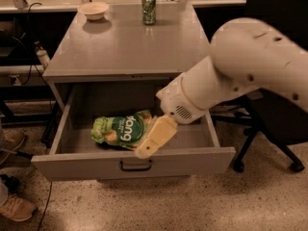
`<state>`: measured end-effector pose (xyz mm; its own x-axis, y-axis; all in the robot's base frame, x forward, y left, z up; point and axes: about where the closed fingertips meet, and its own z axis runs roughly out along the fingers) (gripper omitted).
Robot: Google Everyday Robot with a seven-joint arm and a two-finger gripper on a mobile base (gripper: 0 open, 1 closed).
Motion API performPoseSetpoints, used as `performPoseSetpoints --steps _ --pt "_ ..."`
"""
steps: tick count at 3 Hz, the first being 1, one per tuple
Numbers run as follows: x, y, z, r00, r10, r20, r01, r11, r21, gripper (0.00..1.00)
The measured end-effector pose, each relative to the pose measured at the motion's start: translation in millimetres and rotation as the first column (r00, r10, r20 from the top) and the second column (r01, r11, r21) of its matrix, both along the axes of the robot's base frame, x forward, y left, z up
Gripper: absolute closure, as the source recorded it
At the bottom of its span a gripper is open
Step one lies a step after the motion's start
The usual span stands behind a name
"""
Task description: Pick green rice chip bag from top drawer and place on counter
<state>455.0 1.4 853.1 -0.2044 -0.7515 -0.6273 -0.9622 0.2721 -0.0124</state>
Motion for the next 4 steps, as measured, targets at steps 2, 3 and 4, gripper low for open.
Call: performPoseSetpoints --steps 2,3,4 --pt "5 8 0 0.9998 0.0 0.021 0.0 1.0 0.008 0.0" --pt "33 17 -22 0.9967 0.005 0.08 -0.009 0.999 0.04 0.0" --pt "112 40 -43 0.9737 -0.052 0.222 0.026 0.992 0.12 0.0"
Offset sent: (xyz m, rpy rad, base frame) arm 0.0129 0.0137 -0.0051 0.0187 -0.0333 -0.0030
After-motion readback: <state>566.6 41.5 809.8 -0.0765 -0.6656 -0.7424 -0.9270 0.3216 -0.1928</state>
